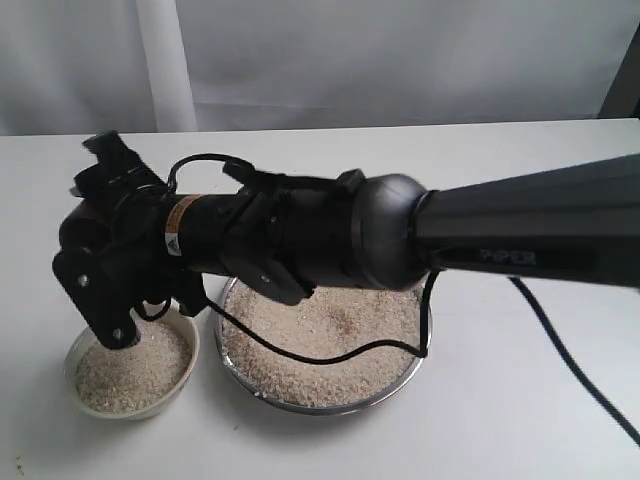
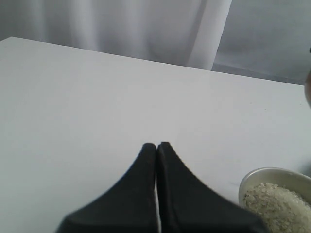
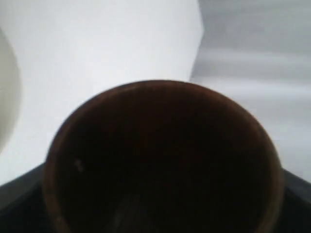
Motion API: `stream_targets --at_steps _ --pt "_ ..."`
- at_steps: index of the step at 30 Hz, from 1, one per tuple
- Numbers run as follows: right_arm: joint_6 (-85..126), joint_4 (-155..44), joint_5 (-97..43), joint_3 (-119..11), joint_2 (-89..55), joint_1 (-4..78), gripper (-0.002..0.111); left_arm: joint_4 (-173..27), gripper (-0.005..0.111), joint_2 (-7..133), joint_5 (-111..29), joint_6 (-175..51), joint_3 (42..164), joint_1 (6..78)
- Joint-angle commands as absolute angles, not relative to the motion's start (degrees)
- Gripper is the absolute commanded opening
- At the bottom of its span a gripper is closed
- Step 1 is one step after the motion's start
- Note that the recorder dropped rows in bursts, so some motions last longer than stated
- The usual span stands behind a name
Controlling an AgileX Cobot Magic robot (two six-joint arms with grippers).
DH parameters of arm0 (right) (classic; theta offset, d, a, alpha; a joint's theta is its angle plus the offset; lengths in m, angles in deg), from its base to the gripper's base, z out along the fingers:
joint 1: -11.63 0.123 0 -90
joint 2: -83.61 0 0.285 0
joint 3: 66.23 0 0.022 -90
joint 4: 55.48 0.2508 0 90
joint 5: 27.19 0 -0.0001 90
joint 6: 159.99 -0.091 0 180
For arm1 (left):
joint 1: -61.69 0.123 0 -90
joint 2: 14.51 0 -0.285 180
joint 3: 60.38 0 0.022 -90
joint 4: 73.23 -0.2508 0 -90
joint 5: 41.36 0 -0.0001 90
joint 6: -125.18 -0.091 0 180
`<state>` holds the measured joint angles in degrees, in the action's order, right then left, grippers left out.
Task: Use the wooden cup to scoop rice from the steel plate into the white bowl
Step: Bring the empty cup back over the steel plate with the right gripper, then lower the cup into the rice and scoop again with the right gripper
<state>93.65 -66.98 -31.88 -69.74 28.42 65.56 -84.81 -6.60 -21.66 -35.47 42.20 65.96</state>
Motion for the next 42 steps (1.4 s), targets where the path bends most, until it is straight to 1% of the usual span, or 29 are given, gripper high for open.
stream_targets --at_steps 1,5,8,10,13,22,29,32,42 --pt "71.5 -72.4 -6.6 -76.5 25.4 64.0 0.0 -84.5 0.0 -6.7 -22.0 -35.4 42.4 65.7" --pt "64.2 -74.8 15.7 -83.9 25.3 63.0 0.0 -84.5 0.0 -6.7 -22.0 -35.4 42.4 65.7" --pt "62.1 -78.5 29.2 -86.6 24.9 63.0 0.0 -84.5 0.0 -6.7 -22.0 -35.4 42.4 65.7" --pt "60.6 -82.1 36.2 -87.4 24.5 63.0 0.0 -84.5 0.0 -6.7 -22.0 -35.4 42.4 65.7" --pt "60.6 -86.9 42.7 -87.4 24.4 63.0 0.0 -84.5 0.0 -6.7 -22.0 -35.4 42.4 65.7" --pt "61.6 -91.3 42.8 -87.2 24.5 62.4 0.0 -84.5 0.0 -6.7 -22.0 -35.4 42.4 65.7" --pt "62.0 -98.1 42.8 -79.7 25.3 59.7 0.0 -84.5 0.0 -6.7 -22.0 -35.4 42.4 65.7" --pt "61.6 -100.7 41.8 -77.9 27.0 59.7 0.0 -84.5 0.0 -6.7 -22.0 -35.4 42.4 65.7" --pt "61.1 -105.8 37.9 -78.1 36.1 59.7 0.0 -84.5 0.0 -6.7 -22.0 -35.4 42.4 65.7"
